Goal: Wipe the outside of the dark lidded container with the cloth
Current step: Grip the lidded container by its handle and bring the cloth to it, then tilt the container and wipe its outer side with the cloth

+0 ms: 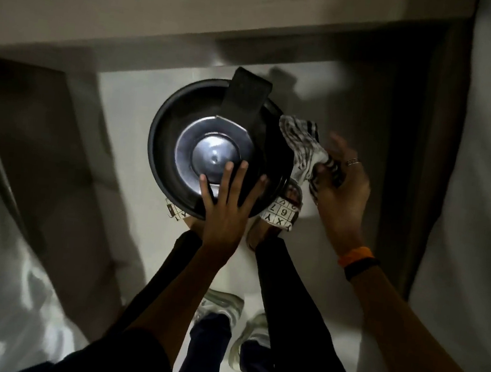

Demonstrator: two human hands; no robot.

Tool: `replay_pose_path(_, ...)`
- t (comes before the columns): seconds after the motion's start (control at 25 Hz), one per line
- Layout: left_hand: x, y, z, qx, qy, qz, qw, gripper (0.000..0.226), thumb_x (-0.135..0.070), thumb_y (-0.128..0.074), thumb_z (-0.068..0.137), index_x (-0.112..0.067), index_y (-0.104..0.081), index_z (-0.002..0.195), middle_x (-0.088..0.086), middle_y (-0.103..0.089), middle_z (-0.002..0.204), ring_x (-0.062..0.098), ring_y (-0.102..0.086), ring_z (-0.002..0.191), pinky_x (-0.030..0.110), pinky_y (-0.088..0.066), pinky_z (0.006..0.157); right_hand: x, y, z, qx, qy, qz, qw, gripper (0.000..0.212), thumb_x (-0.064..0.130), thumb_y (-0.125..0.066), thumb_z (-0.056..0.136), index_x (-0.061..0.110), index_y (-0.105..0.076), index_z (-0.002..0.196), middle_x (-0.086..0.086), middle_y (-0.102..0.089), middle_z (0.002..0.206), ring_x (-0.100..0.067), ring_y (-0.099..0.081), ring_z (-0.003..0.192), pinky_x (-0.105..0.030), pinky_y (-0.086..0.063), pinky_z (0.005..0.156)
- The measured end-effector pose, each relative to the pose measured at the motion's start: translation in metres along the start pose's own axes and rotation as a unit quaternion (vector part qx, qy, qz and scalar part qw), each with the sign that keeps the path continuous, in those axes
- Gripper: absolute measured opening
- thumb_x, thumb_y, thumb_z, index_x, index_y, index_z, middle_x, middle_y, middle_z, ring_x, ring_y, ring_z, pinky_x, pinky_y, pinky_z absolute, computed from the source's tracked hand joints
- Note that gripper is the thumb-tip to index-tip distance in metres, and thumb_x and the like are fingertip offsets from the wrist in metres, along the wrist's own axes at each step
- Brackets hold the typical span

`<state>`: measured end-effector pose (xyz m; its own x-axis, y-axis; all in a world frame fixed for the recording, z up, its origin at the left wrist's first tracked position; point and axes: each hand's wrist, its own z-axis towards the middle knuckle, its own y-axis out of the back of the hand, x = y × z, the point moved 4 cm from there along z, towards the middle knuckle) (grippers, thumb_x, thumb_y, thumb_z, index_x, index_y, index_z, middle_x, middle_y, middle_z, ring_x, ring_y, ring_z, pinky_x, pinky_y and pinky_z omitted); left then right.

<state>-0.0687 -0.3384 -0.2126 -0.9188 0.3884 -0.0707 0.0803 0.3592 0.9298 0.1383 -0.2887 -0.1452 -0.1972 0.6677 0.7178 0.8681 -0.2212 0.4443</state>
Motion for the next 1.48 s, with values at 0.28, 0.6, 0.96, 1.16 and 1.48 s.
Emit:
replay_pose_path(0.28, 0.018, 0.063, 0.018, 0.003, 0.064, -0.068, 0.996, 0.108, -0.039, -0.077, 0.073, -0.014, -0.021, 0.163, 0.025, -0.017, 0.169, 0.046, -0.012, 0.156, 0.079, -0.016, 0.114, -0.009, 0.016, -0.005, 0.047, -0.025, 0.078, 0.996, 0.044, -0.011, -0.049, 0.099, 0.009, -0.062, 0.136, -0.02, -0.058, 0.136, -0.029, -0.062, 0.127, -0.025, -0.055, 0.103)
replay_pose_path(0.6, 0.089, 0.094, 0.034, 0.09, 0.342, -0.259, 0.899, 0.081, -0.021, -0.068, 0.073, -0.026, -0.045, 0.15, 0.016, -0.075, 0.113, 0.044, -0.066, 0.104, 0.039, -0.052, 0.087, -0.021, -0.052, -0.023, 0.104, 0.0, 0.052, 0.993, 0.039, -0.015, -0.047, 0.094, 0.004, -0.066, 0.122, -0.024, -0.055, 0.144, -0.04, -0.051, 0.139, -0.057, -0.04, 0.121)
replay_pose_path(0.96, 0.118, 0.111, 0.024, 0.032, 0.463, -0.347, 0.815, 0.067, -0.023, -0.077, 0.063, -0.022, -0.062, 0.129, 0.001, -0.074, 0.1, 0.031, -0.066, 0.101, 0.04, -0.058, 0.09, -0.026, -0.118, -0.034, 0.15, 0.208, -0.226, 0.94, 0.037, 0.04, -0.044, 0.105, 0.02, -0.067, 0.123, -0.001, -0.023, 0.173, -0.023, -0.013, 0.163, -0.058, -0.005, 0.131)
replay_pose_path(1.16, 0.108, 0.12, 0.03, 0.008, 0.486, -0.357, 0.798, 0.07, -0.025, -0.078, 0.062, -0.025, -0.061, 0.129, -0.007, -0.067, 0.09, 0.02, -0.054, 0.082, 0.028, -0.046, 0.077, -0.001, -0.14, 0.001, 0.096, 0.096, -0.245, 0.96, 0.062, 0.051, -0.031, 0.102, 0.03, -0.027, 0.161, 0.0, -0.016, 0.175, -0.028, -0.004, 0.164, -0.071, -0.001, 0.126)
replay_pose_path(1.48, 0.1, 0.118, 0.016, 0.015, 0.517, -0.36, 0.776, 0.085, -0.019, -0.081, 0.064, -0.023, -0.053, 0.144, 0.005, -0.075, 0.112, 0.03, -0.069, 0.105, 0.034, -0.055, 0.087, -0.022, -0.136, 0.051, 0.144, 0.035, -0.282, 0.948, 0.051, 0.049, -0.022, 0.106, 0.043, -0.038, 0.154, 0.006, -0.022, 0.173, -0.024, -0.007, 0.163, -0.067, 0.004, 0.128)
